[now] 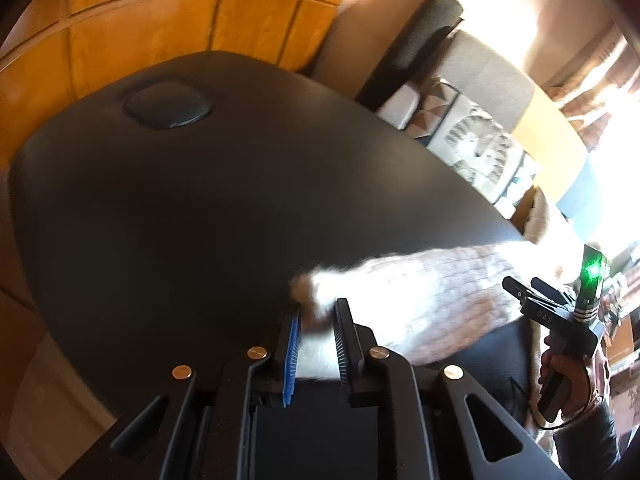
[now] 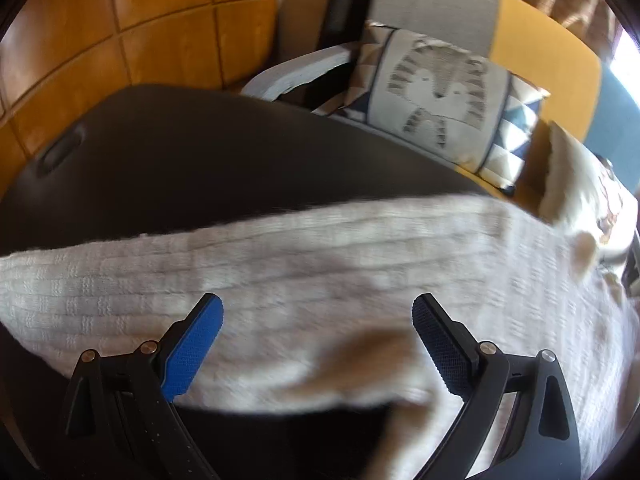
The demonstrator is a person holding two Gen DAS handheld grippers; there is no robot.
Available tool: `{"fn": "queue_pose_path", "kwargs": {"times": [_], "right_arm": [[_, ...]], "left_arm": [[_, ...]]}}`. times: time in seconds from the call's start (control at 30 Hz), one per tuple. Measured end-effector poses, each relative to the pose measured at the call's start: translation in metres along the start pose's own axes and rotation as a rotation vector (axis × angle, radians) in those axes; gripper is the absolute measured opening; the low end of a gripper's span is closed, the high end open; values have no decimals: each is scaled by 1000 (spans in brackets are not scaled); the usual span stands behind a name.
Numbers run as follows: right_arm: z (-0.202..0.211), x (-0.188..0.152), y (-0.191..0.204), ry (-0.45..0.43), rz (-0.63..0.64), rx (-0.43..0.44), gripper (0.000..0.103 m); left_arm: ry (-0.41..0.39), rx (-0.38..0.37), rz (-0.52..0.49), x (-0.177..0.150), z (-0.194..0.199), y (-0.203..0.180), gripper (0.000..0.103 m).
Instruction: Fold clothes
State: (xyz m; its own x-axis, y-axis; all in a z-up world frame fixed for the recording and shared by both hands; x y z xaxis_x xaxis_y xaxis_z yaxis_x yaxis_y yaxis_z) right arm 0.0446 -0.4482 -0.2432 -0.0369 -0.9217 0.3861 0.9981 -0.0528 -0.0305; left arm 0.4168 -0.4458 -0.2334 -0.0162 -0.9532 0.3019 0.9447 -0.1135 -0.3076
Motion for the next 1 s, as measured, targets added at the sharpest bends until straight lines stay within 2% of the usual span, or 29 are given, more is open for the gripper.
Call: {"fn": "queue_pose_path", "kwargs": {"times": [0.07,0.13,0.23,0.37,0.43,0.53,0.67,0.77,0.87,0.93,1.0], "right_arm": [[-11,6,17,21,21,2,100],[-15,16,27,5,21,-12,101],[-23,31,29,5,-3,-17,103],[-17,30,28,21,-2,-11,103],[-1,19,25,4,9,-18,102],[32,-10,8,-49,0,-63,102],[64,-62,-25,-65,-97,-84,102],[58,-87,-46,-13,-158,-81,102],[40,-93,-48,41,-222,-6,102],[31,-90,-39,54,-233,-17,103],[29,-82,-26,29,-218,-61,103]], "left_arm": [[-3,31,52,3,1,20,17],[-17,55,77,5,5,33,17],[-19,40,53,9,5,27,15],[-31,-14,-63,26,-14,-23,15],[-18,-31,-111,35,-34,-47,15],[37,-14,-118,45,-71,-64,15],[40,5,-110,50,-88,-64,15],[43,2,-114,50,-87,-61,15],[45,-1,-106,49,-84,-55,15],[46,4,-101,47,-86,-51,15],[46,16,-103,50,-86,-48,15]]}}
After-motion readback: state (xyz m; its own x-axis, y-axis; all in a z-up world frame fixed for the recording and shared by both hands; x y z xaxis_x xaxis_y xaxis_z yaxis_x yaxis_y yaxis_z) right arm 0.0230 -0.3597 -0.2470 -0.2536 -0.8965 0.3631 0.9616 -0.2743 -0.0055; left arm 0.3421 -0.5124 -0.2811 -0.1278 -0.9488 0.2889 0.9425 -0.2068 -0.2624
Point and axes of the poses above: each gripper's, at about its wrist camera, not at the fingertips, and z roughly against the way its jaws point, y to its left, x to its top, the point moved 7 cm from there along -z, roughly the way its jaws point, and after that the axes turned 12 degrees about y, right-handed, at the moved point
